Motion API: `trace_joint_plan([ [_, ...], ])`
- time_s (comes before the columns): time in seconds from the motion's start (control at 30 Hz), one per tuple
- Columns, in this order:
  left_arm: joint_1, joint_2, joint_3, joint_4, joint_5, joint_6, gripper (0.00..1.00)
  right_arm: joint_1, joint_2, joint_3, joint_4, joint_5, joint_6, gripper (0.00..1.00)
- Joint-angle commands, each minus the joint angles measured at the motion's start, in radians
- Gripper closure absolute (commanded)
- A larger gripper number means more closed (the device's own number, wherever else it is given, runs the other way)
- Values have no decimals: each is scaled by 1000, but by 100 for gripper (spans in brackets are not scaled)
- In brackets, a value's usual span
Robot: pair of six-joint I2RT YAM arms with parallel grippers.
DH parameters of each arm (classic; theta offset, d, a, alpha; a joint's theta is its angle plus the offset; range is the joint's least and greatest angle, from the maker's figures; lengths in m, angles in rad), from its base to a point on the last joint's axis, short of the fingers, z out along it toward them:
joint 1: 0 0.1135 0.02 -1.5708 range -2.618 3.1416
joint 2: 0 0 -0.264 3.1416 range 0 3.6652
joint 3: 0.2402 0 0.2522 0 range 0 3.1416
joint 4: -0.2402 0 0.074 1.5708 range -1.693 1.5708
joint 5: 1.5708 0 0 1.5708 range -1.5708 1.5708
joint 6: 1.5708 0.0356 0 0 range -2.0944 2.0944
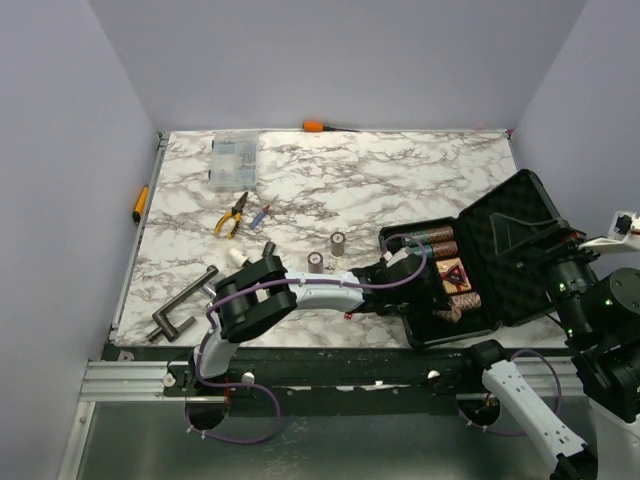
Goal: Pack up texas hold em set
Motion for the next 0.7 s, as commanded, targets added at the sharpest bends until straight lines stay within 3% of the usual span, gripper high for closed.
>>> trace_joint_plan([
  [0.0, -6, -25, 56, -63, -102, -5, 98, 4, -10, 31, -41, 12, 7, 0],
  [0.43, -2, -24, 103, -105, -191, 48, 100, 4, -9, 41, -56, -12, 30, 0],
  [0.67, -2, 21, 148, -130, -141, 55, 92, 4, -8, 23, -35, -15, 38, 0],
])
